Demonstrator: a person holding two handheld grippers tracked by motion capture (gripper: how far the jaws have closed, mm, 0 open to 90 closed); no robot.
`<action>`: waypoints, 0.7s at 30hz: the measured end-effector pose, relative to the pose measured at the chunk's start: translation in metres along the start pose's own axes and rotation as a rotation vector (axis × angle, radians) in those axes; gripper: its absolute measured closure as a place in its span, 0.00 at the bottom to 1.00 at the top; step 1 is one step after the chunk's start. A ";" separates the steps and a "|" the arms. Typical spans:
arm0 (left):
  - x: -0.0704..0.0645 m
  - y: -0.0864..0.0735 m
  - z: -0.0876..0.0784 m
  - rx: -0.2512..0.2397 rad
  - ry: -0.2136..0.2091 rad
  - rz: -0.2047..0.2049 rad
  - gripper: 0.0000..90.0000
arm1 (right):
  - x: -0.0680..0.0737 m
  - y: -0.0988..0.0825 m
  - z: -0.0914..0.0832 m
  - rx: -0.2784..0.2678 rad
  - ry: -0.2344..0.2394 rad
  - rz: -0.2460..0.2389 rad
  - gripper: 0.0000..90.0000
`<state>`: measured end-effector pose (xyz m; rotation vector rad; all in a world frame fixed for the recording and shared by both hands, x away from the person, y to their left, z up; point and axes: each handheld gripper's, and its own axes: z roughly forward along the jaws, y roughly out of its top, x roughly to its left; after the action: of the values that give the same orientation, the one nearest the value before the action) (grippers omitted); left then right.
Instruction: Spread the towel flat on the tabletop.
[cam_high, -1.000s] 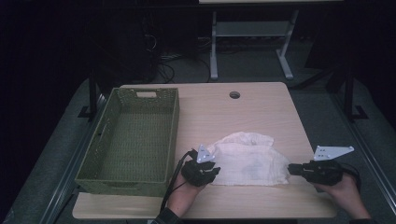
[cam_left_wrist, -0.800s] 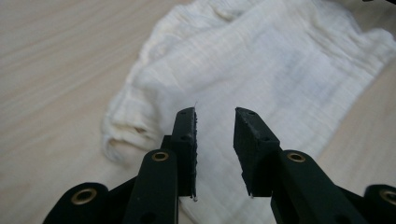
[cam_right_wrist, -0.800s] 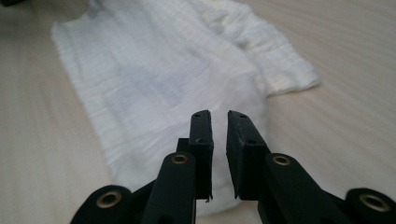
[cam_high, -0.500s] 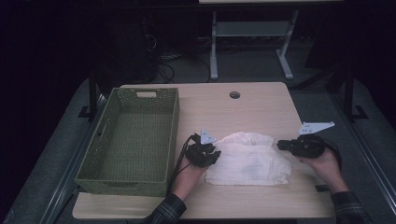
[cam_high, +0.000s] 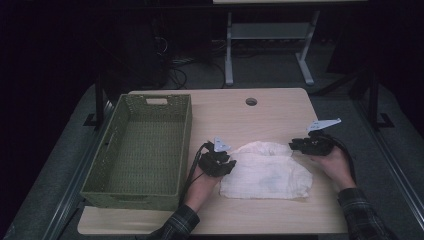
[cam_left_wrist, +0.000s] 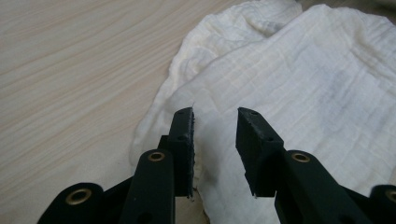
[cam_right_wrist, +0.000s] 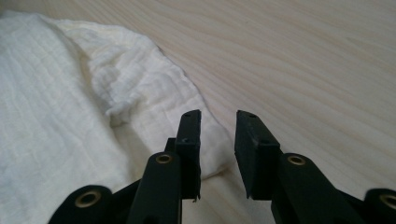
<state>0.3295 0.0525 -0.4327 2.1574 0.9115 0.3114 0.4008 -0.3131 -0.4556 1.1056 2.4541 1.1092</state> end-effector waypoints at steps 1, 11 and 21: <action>0.000 0.000 0.000 0.000 0.000 0.000 0.74 | 0.000 0.000 0.000 0.000 0.000 0.000 0.78; 0.007 0.002 0.001 -0.008 0.025 -0.028 0.71 | -0.002 -0.006 0.016 0.067 0.006 0.009 0.91; 0.022 0.010 0.009 -0.026 0.092 -0.072 0.72 | -0.011 -0.014 0.003 0.077 -0.045 -0.004 0.94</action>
<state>0.3551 0.0580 -0.4329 2.0958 1.0292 0.3874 0.4023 -0.3251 -0.4691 1.1345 2.4817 0.9856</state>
